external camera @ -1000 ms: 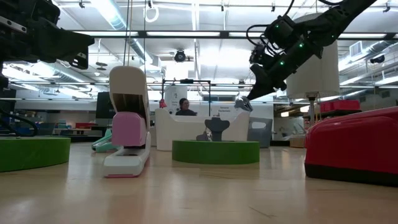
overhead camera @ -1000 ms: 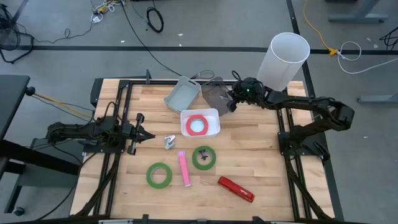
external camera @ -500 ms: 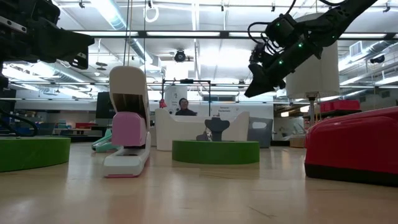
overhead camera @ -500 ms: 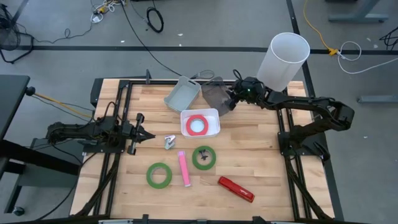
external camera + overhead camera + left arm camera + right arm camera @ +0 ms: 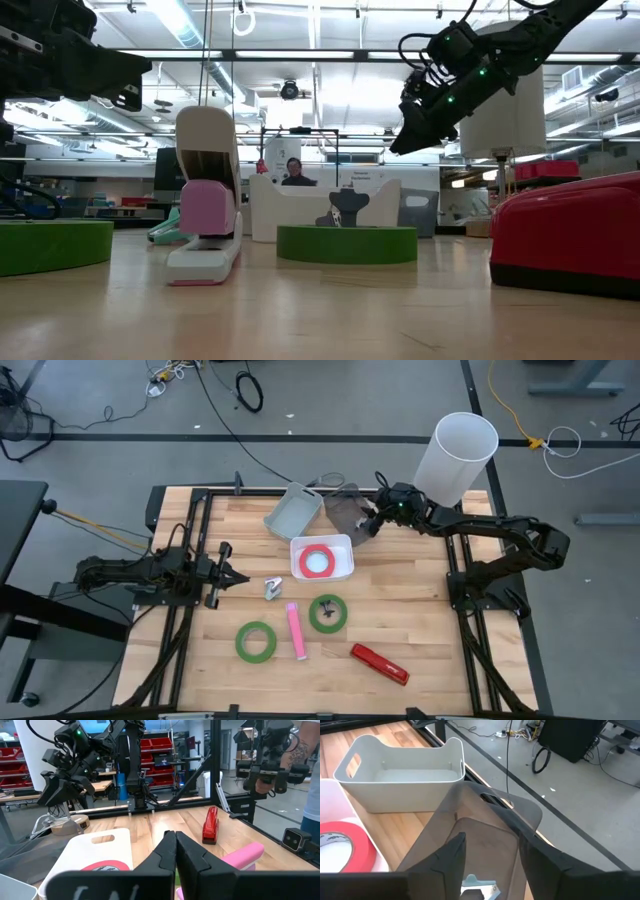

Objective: Pick and place Stapler, Stapler remover, tape
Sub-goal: Put the black staple remover into the black bin

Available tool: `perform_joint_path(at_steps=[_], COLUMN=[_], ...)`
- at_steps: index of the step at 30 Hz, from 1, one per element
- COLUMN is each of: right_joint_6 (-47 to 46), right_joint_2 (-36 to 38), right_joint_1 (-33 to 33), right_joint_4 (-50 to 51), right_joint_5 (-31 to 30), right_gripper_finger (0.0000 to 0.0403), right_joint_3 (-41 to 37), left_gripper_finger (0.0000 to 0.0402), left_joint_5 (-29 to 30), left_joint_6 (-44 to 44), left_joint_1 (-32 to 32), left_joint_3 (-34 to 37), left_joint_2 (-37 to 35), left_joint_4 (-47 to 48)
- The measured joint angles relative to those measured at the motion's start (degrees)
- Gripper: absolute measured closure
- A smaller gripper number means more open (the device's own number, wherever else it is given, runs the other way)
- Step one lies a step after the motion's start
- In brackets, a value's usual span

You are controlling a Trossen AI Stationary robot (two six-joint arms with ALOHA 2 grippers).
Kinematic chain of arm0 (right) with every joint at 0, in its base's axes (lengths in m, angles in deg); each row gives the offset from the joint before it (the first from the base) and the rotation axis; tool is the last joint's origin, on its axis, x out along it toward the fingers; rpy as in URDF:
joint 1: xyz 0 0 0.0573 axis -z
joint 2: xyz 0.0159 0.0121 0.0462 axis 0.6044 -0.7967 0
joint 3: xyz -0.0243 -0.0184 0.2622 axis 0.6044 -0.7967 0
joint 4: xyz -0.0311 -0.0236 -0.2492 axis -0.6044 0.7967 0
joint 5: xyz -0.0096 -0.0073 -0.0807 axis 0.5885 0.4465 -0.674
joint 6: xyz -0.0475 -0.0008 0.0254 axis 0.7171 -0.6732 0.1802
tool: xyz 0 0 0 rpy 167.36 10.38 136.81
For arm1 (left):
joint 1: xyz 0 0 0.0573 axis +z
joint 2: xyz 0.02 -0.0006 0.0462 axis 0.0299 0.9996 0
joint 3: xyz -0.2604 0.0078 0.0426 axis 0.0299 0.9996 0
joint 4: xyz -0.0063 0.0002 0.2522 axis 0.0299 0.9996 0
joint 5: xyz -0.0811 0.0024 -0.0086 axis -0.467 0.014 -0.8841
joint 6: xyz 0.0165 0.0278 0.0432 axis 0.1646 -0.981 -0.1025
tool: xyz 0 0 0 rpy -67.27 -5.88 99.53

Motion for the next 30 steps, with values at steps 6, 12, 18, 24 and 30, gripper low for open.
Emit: perform_joint_path(at_steps=[6,12,18,24,30], right_joint_6=[2.38,3.64,3.65,3.58,2.70], right_joint_2=[0.14,2.51,5.92,7.80,7.82], right_joint_1=[-0.75,-2.24,-3.71,-6.49,-10.10], right_joint_4=[0.02,-0.07,0.00,0.15,0.24], right_joint_5=[0.02,0.00,-0.05,-0.03,0.63], right_gripper_finger=[0.0218,0.0218,0.0218,0.0218,0.0218], right_joint_3=[0.00,0.00,0.00,0.00,0.00], left_gripper_finger=[0.0394,0.0394,0.0394,0.0394,0.0394], left_joint_5=[0.00,0.00,0.00,-0.02,0.00], left_joint_6=[0.01,-0.01,0.00,0.00,0.00], left_joint_1=[0.00,0.01,0.00,0.00,0.01], left_joint_3=[0.01,0.00,0.00,-0.01,0.00], left_joint_2=[0.00,0.00,0.00,0.00,0.00], left_joint_4=[-0.01,-0.02,-0.01,-0.02,-0.02])
